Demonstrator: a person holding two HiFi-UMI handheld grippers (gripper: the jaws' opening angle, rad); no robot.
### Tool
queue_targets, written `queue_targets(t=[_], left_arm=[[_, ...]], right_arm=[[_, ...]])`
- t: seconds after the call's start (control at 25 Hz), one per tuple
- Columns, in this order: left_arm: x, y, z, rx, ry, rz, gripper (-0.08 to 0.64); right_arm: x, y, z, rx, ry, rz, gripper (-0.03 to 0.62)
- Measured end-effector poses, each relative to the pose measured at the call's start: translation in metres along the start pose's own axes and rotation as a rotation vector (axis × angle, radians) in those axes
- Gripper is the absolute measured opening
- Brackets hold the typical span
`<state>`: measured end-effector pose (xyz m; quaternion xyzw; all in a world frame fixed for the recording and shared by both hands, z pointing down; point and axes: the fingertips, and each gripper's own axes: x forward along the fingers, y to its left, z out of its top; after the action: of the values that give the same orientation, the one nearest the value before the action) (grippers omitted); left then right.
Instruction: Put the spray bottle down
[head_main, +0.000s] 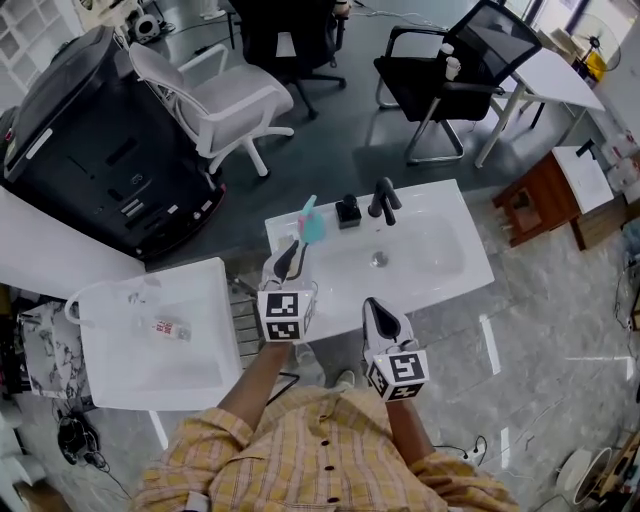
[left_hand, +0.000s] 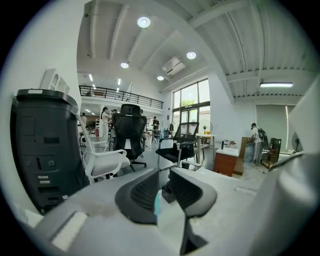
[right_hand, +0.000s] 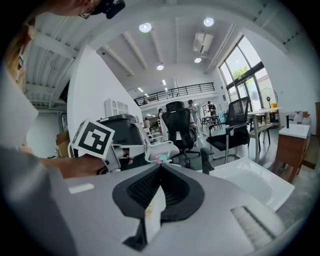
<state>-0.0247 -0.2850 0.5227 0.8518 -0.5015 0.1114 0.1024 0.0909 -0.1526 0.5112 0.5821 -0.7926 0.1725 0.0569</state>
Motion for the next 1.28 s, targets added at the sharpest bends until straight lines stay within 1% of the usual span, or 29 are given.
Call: queue_targets(t=[0.12,0.2,0.36,0.68,1.0,1.28], left_arm=[[-0.018,-0.008,0.003,-0.005,-0.01,0.003,0.064],[-0.029,-0.014,0.004,-0.001,-0.017,0.006,0.032],[-0.049,-0.022,0.004,-0.006,-0.031,0.02,-0.002],[-0.075,-0.031,0.004,-0.013,-0.042,0.019,-0.002],[-0.101,-0.047,0.003,-0.008,-0.055,-0.005,-0.002],[-0.117,-0.056,0.006,0.001,-0.072,-0.019,-0.002]], right_arm=[[-0.008,0.002,0.005,-0.001,-0.017,0.006,0.002],[-0.012,0.003,0.007,-0.001,-0.024,0.012,0.002],[-0.017,0.006,0.008,-0.002,-0.02,0.022,0.001],[-0.024,0.014,0.019,-0.026,-0.059,0.04,0.0],[-0.03,0.014,0.029,-0.036,-0.095,0.029,0.0],[-0.03,0.014,0.03,-0.038,-0.095,0.033,0.0]])
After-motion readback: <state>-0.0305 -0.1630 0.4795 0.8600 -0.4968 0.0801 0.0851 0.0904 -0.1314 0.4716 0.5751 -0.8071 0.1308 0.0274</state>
